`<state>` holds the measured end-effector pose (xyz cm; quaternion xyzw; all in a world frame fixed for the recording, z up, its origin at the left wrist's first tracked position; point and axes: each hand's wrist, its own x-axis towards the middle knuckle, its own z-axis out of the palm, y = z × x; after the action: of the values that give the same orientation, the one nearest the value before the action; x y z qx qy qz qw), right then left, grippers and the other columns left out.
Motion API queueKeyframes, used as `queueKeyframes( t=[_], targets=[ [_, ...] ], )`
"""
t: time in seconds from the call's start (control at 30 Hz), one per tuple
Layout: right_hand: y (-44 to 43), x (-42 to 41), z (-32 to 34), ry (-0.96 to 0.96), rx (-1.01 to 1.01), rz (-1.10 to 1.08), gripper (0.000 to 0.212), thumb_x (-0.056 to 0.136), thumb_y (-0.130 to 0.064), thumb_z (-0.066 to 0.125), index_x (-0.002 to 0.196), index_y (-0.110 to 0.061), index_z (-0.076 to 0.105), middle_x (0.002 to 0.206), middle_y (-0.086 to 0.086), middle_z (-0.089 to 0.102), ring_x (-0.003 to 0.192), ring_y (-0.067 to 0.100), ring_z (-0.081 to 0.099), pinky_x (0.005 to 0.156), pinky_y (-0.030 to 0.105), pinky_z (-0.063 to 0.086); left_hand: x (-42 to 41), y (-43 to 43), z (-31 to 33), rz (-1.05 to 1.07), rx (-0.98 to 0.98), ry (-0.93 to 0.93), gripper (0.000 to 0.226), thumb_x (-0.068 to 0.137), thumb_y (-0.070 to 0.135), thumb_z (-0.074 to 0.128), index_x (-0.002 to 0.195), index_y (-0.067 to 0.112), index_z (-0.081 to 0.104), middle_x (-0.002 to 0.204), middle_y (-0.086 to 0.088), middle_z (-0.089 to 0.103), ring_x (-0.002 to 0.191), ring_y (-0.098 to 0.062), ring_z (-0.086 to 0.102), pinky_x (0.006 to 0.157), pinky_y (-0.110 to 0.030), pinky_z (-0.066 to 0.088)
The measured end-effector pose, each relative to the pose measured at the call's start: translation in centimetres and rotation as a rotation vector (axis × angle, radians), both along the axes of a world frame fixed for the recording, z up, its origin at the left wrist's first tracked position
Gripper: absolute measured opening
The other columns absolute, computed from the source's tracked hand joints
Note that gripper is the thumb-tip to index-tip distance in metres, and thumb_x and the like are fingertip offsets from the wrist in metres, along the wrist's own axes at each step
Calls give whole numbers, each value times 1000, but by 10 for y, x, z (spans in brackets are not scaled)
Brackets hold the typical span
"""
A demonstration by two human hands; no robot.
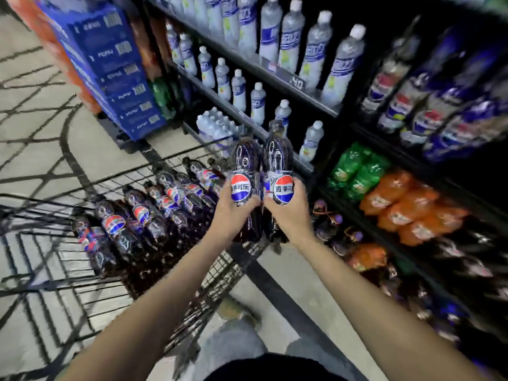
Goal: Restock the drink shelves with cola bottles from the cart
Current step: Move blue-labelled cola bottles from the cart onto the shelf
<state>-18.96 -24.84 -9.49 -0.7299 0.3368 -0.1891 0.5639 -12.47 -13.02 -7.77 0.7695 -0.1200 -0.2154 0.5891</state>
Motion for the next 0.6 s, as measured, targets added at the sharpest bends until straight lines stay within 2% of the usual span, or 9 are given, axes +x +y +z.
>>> queueKeyframes(
  t=[0.07, 0.17, 0.27, 0.3, 0.4, 0.53, 0.6],
  targets=[
    [-21, -49, 4, -23, -9, -76, 55, 72, -26, 73, 120, -20, 48, 113, 4, 61, 92, 10, 63, 79, 23, 52, -40, -26, 6, -101, -34, 16, 47, 88, 12, 68, 129, 10, 45, 113, -6, 62, 87, -4, 60, 73, -7, 46],
    [-47, -126, 9, -35, -4, -197, 64, 74, -24, 74, 130, -14, 45, 107, -3, 63, 88, 0, 63, 76, 14, 49, -103, -60, 11, -261, -82, 22, 46, 90, 12, 66, 126, 19, 39, 107, 3, 58, 81, 9, 60, 70, -6, 47],
    [-70, -203, 15, -71, 12, -324, 59, 74, -17, 76, 126, -14, 47, 104, -4, 63, 91, 7, 64, 82, 24, 53, -166, -97, 11, -391, -115, 44, 46, 89, 11, 67, 122, 23, 39, 104, 8, 58, 77, 14, 60, 67, -6, 47],
    [-76, -227, 18, -99, 27, -359, 57, 73, -12, 76, 123, -15, 48, 104, -3, 64, 91, 9, 65, 82, 26, 54, -186, -109, 10, -425, -122, 64, 46, 88, 11, 68, 123, 22, 41, 104, 8, 60, 80, 13, 61, 68, -6, 48],
    [-96, -297, 23, -156, 57, -467, 58, 72, -3, 77, 122, -17, 50, 103, -7, 66, 88, 1, 66, 75, 15, 50, -246, -142, 10, -541, -133, 125, 52, 87, 15, 69, 130, 21, 41, 110, 8, 63, 92, 3, 62, 76, -11, 50],
    [-118, -382, 26, -147, 64, -632, 59, 74, -11, 78, 124, -19, 48, 103, -11, 65, 88, -2, 64, 76, 12, 49, -317, -187, 8, -733, -135, 137, 51, 87, 14, 69, 129, 22, 41, 114, 4, 62, 100, -6, 62, 87, -19, 51],
    [-130, -421, 26, -156, 64, -719, 54, 75, -11, 77, 120, -18, 49, 100, -11, 65, 86, -1, 64, 72, 9, 47, -353, -212, 9, -816, -123, 127, 54, 87, 13, 69, 133, 18, 41, 113, 5, 62, 99, -5, 60, 87, -17, 48]
  ],
)
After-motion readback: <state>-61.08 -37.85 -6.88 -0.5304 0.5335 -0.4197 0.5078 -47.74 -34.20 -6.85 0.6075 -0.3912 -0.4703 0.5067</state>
